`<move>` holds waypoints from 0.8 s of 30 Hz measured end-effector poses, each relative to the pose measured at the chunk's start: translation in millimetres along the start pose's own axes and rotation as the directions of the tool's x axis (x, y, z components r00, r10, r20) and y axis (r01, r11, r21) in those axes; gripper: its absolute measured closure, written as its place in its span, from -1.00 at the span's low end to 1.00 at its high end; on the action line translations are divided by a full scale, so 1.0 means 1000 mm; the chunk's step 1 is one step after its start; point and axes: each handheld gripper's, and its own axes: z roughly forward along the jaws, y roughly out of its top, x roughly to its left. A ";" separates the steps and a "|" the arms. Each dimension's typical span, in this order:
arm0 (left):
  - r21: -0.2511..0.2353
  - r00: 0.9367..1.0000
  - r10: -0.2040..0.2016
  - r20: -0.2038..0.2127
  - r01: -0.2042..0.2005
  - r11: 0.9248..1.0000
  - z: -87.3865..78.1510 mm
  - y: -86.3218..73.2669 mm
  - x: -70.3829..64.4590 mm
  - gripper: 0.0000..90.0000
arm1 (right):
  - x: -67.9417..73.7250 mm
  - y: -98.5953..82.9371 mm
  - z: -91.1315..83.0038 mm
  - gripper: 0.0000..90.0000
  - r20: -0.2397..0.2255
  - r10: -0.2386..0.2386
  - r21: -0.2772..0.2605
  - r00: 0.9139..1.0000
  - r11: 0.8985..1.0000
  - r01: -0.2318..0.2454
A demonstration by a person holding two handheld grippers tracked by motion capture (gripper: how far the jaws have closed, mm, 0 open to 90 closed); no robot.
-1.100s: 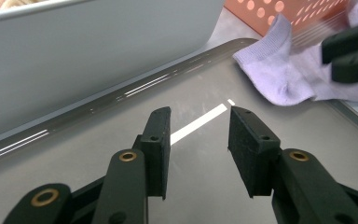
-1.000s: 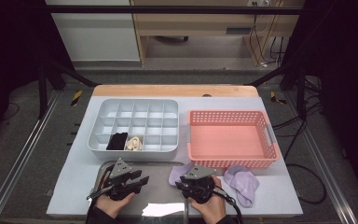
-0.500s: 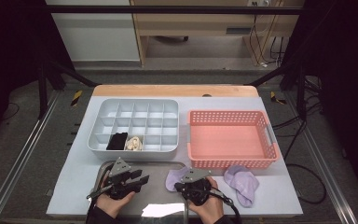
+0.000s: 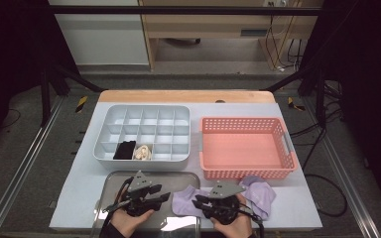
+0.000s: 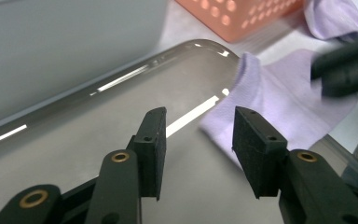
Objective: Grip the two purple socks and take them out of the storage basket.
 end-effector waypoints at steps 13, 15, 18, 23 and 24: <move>0.073 0.999 0.019 -0.025 -0.017 0.997 0.024 -0.004 -0.010 0.42 | -0.045 -0.041 -0.034 0.67 0.182 0.126 0.035 0.975 0.990 -0.135; 0.074 0.999 0.023 -0.034 -0.021 0.997 0.024 -0.004 -0.009 0.49 | -0.046 -0.042 -0.029 0.72 0.176 0.114 0.057 0.978 0.990 -0.126; 0.083 0.999 0.027 -0.042 -0.023 0.996 0.024 -0.004 -0.010 0.63 | -0.046 -0.044 -0.024 0.76 0.167 0.119 0.077 0.979 0.988 -0.134; 0.089 0.999 0.029 -0.030 -0.026 0.996 0.027 -0.004 -0.015 0.94 | -0.045 -0.044 -0.022 0.85 0.158 0.138 0.068 0.978 0.986 -0.150; 0.094 0.999 0.033 -0.030 -0.030 0.995 0.027 -0.004 -0.016 0.96 | -0.044 -0.044 -0.022 0.88 0.160 0.131 0.069 0.978 0.987 -0.144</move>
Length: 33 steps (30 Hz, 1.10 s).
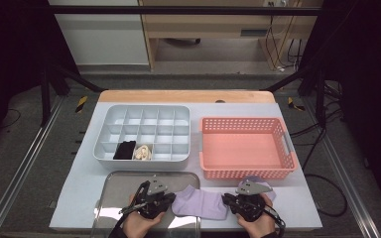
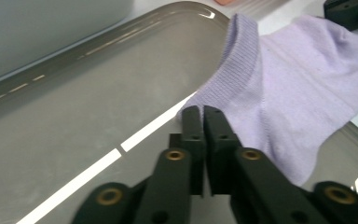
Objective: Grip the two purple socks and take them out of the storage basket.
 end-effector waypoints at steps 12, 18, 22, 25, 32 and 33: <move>-0.067 1.000 0.007 0.013 -0.006 0.998 -0.002 0.002 0.003 0.55 | 0.001 0.005 0.001 0.97 0.003 -0.017 0.015 1.000 1.000 0.017; -0.056 0.999 0.041 -0.006 -0.041 0.998 0.007 0.002 -0.001 0.39 | 0.002 0.005 0.002 0.97 0.007 -0.020 0.011 1.000 1.000 0.020; -0.032 0.999 0.045 -0.018 -0.046 0.998 0.006 0.003 -0.003 0.80 | 0.003 0.005 0.002 0.97 0.012 -0.024 0.012 1.000 1.000 0.024; -0.011 0.999 0.045 -0.026 -0.045 0.999 0.003 0.002 -0.005 0.87 | 0.004 0.006 0.002 0.98 0.015 -0.024 0.008 1.000 1.000 0.024; -0.001 1.000 0.002 -0.013 -0.002 1.000 -0.013 -0.009 0.000 0.88 | 0.003 0.012 0.001 0.99 0.050 -0.009 -0.030 0.999 0.999 0.010; -0.001 1.000 0.001 -0.015 -0.001 1.000 -0.014 -0.011 0.001 0.88 | 0.003 0.013 0.003 0.99 0.050 -0.014 -0.026 0.999 1.000 0.015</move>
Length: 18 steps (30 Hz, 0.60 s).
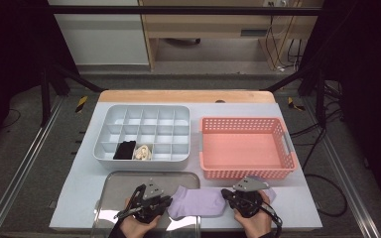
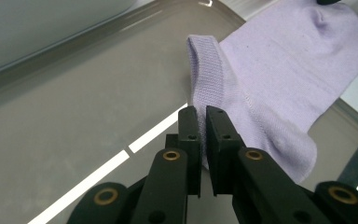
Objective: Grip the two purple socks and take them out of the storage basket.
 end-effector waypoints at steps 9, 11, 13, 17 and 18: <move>-0.047 1.000 -0.003 -0.004 0.003 0.999 -0.002 0.000 0.005 0.64 | 0.003 0.002 -0.003 0.80 -0.016 0.011 -0.028 1.000 1.000 -0.012; -0.061 1.000 -0.006 -0.005 0.005 0.998 -0.006 0.001 0.007 0.51 | 0.001 0.003 -0.007 0.78 -0.012 0.016 -0.048 1.000 0.999 -0.017; -0.114 1.000 -0.023 -0.003 0.023 0.993 -0.017 0.002 0.015 0.41 | -0.008 0.006 -0.024 0.74 0.019 0.035 -0.111 0.999 0.993 -0.032; -0.152 0.999 -0.045 -0.007 0.044 0.987 -0.029 0.001 0.029 0.28 | -0.025 0.003 -0.046 0.70 0.087 0.072 -0.166 0.994 0.985 -0.057; -0.162 0.998 -0.057 -0.005 0.055 0.985 -0.030 0.001 0.032 0.25 | -0.030 0.001 -0.051 0.70 0.101 0.083 -0.173 0.991 0.983 -0.065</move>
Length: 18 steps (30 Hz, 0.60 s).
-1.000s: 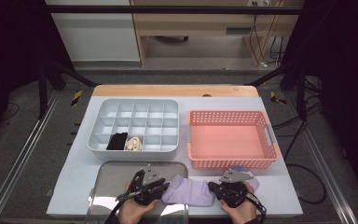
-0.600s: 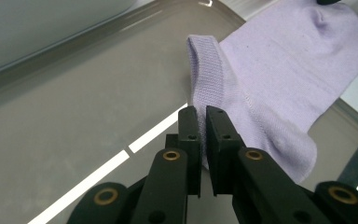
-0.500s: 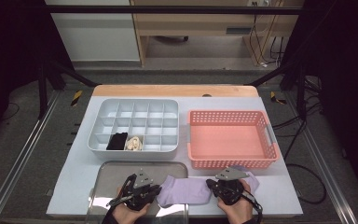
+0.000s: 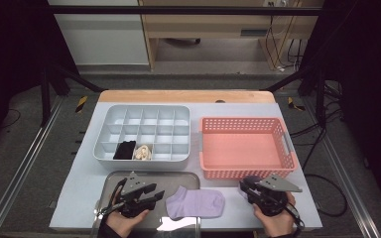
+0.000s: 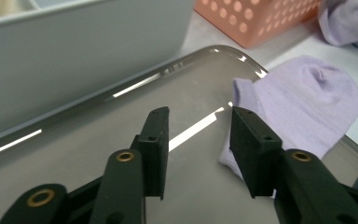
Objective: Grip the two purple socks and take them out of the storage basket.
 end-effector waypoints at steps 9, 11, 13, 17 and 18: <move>-0.002 0.999 -0.038 -0.031 0.038 0.999 -0.007 -0.005 0.014 0.11 | -0.036 -0.020 -0.012 0.73 0.089 0.096 0.049 0.991 0.994 -0.100; 0.002 0.998 -0.045 -0.034 0.045 0.999 -0.007 -0.006 0.015 0.09 | -0.036 -0.022 -0.011 0.72 0.087 0.092 0.059 0.992 0.994 -0.097; 0.005 0.998 -0.045 -0.036 0.045 0.999 -0.008 -0.008 0.015 0.08 | -0.031 -0.022 -0.008 0.70 0.072 0.076 0.070 0.994 0.994 -0.081; 0.015 0.998 -0.045 -0.037 0.046 0.999 -0.008 -0.010 0.016 0.07 | -0.025 -0.022 -0.002 0.61 0.060 0.045 0.094 0.997 0.994 -0.051; 0.016 0.998 -0.045 -0.038 0.046 0.999 -0.008 -0.011 0.016 0.07 | -0.025 -0.022 -0.002 0.59 0.074 0.040 0.099 0.996 0.994 -0.047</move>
